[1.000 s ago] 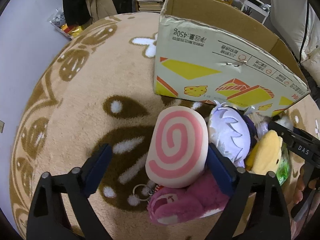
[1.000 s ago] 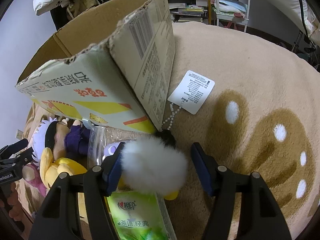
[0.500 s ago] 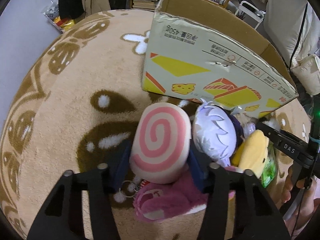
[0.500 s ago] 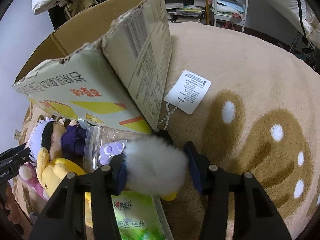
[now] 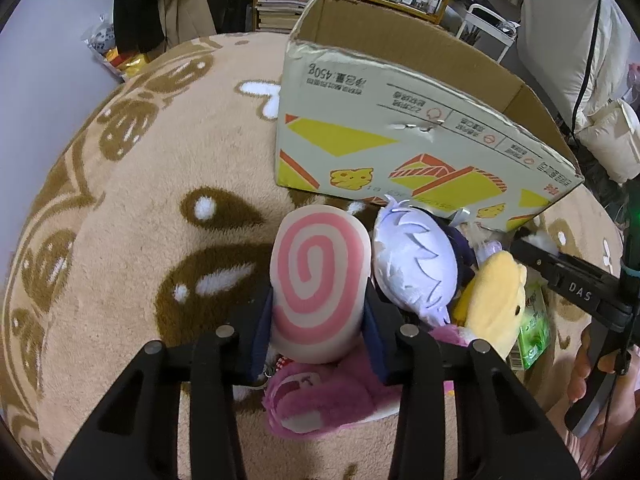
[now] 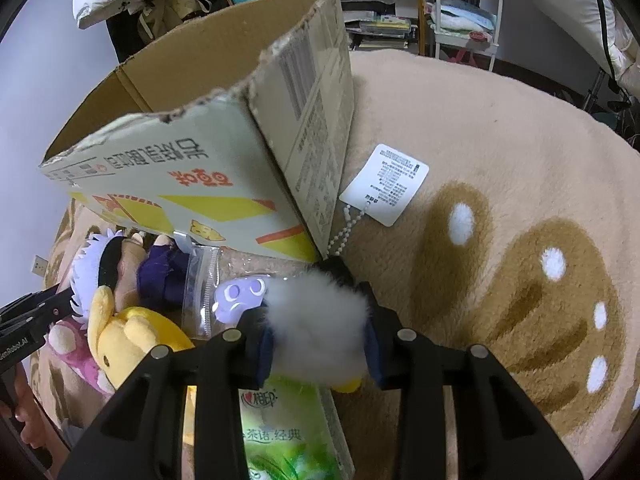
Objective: Organize soft objects
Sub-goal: 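Lift the white pompom with the right tool while the left tool lifts the pink-swirl cushion into the box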
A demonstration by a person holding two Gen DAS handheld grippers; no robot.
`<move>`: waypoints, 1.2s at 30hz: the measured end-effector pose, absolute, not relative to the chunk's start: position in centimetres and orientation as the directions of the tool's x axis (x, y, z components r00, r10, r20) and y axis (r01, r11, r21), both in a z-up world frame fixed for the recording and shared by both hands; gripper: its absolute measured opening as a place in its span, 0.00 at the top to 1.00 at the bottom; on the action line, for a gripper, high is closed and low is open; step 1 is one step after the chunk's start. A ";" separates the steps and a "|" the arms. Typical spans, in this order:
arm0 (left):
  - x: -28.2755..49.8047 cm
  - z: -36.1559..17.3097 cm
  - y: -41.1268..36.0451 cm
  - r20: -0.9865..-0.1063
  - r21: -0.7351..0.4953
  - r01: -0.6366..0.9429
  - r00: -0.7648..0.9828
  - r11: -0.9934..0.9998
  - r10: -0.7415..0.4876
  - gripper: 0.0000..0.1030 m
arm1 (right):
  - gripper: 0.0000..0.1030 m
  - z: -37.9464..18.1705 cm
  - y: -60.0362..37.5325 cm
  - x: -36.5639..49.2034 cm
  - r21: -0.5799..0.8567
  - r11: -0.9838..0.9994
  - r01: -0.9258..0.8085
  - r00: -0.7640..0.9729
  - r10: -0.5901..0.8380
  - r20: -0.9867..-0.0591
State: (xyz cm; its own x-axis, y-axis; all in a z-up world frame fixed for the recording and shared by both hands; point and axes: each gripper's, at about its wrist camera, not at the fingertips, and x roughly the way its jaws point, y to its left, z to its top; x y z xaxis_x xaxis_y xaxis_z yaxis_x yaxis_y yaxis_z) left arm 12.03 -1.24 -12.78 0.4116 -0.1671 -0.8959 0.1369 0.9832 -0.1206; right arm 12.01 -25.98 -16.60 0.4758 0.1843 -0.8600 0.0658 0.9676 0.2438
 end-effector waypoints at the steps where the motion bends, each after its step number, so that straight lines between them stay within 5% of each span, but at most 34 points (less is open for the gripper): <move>1: 11.9 -12.7 -1.3 -0.895 -0.115 0.139 0.415 0.984 -0.163 0.64 | 0.63 -16.4 -26.0 11.8 0.243 0.968 0.064 0.483 0.183 -0.856; 17: 9.4 -8.8 -0.9 -0.814 -0.125 0.153 0.549 0.980 -0.189 0.70 | 0.63 -11.7 -25.4 8.9 0.204 0.979 0.018 0.637 0.146 -0.757; 36: 6.9 1.0 -1.3 -0.555 -0.009 0.188 0.816 0.982 -0.161 0.70 | 0.63 -2.4 -24.0 4.6 0.143 0.989 -0.041 0.860 0.108 -0.500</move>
State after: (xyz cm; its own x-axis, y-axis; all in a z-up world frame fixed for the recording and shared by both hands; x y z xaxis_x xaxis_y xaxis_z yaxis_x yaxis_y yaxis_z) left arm 6.86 -1.27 0.95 0.8158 -0.1611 -0.5555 0.1879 0.9822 -0.0089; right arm 4.60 -24.04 -2.36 0.8595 0.1079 -0.4996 -0.0411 0.9889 0.1429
